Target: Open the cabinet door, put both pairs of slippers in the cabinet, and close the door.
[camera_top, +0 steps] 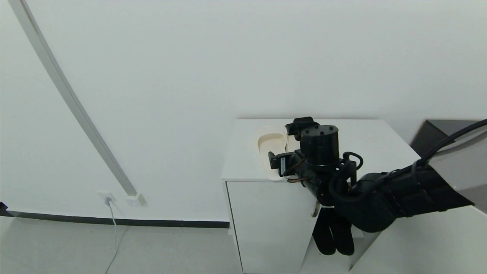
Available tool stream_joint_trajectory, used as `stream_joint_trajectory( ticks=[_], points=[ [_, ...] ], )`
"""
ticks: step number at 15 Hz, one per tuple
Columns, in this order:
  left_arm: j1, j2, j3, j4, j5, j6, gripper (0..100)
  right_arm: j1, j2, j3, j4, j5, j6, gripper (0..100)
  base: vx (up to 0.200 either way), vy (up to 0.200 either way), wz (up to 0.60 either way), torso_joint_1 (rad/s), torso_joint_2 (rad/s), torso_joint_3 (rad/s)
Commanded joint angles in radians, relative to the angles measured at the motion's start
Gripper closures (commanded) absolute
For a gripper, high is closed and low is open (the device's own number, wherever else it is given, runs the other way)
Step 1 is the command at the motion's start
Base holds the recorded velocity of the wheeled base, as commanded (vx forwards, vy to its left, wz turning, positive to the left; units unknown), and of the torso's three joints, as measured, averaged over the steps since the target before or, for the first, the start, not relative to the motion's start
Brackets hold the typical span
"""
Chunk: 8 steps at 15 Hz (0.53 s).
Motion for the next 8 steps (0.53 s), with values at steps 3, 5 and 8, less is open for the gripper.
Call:
stream_joint_trajectory(
  ticks=[3,5,8],
  points=[
    [0.000,0.001,0.000,0.000,0.000,-0.002,100,-0.044,0.120,-0.152,0.060,0.008,0.000,0,0.000,0.000,0.00,0.000,0.00,0.000],
    [0.000,0.001,0.000,0.000,0.002,-0.002,100,-0.061,0.155,-0.219,0.090,0.028,0.000,0,0.000,0.000,0.00,0.000,0.00,0.000],
    [0.000,0.001,0.000,0.000,0.002,-0.002,100,-0.079,0.207,-0.325,0.132,0.028,0.000,0,0.000,0.000,0.00,0.000,0.00,0.000]
  ],
)
